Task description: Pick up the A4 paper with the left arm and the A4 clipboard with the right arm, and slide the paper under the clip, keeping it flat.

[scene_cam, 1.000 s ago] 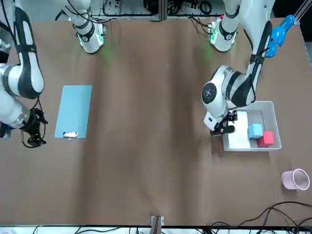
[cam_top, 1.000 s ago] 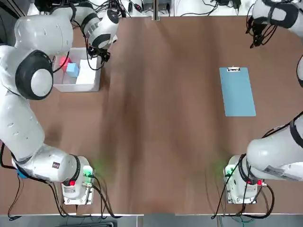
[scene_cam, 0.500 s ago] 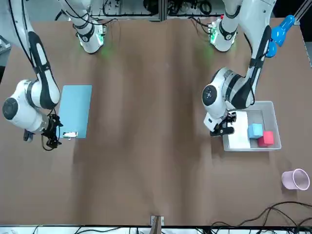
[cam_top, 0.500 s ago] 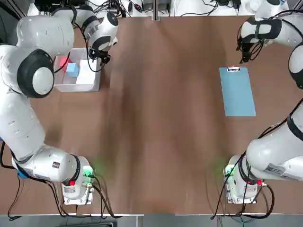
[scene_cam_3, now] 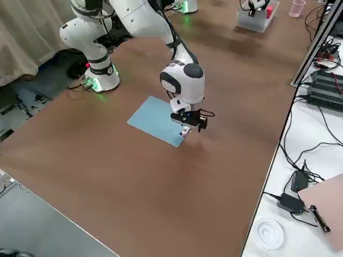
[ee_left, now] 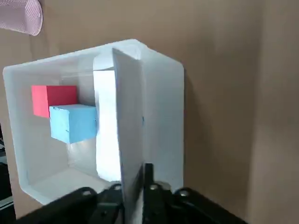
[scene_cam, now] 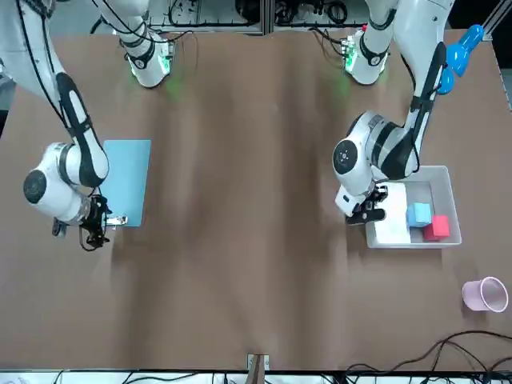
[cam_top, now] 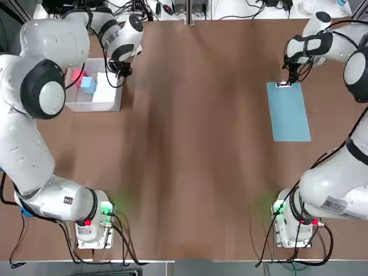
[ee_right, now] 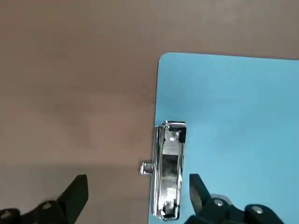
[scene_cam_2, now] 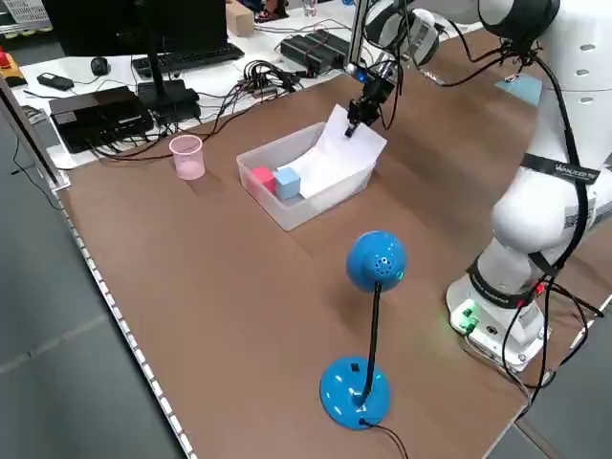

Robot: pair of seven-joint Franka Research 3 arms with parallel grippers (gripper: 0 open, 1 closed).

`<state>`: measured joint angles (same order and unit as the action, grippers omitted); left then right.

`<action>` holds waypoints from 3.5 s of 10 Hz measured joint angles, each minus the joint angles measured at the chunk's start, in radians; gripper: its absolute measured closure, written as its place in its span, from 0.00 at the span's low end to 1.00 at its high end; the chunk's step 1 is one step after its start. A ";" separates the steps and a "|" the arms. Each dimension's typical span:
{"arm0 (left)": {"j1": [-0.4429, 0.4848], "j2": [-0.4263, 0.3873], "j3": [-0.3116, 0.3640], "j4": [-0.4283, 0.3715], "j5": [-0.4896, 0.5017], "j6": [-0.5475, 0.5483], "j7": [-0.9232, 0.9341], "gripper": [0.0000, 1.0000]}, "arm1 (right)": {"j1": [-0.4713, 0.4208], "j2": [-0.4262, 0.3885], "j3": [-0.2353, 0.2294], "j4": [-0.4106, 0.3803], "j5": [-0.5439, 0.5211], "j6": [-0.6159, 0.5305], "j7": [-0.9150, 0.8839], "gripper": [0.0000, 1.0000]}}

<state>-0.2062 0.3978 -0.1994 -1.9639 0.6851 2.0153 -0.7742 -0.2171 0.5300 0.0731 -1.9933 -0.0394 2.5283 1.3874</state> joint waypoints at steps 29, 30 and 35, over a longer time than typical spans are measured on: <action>0.220 -0.178 0.017 0.520 -0.771 -0.326 -0.329 0.99 | 0.001 0.022 0.001 -0.015 0.001 0.030 0.003 0.67; 0.223 -0.178 0.017 0.526 -0.779 -0.326 -0.342 0.99 | 0.001 0.022 0.001 -0.015 0.001 0.030 0.003 0.68; 0.223 -0.178 0.017 0.526 -0.781 -0.326 -0.349 0.99 | 0.002 0.024 0.002 0.034 0.001 -0.047 0.025 0.83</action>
<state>0.0167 0.2203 -0.1826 -1.4374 -0.0963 1.6892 -1.1228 -0.2155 0.5539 0.0746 -1.9598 -0.0381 2.4818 1.4125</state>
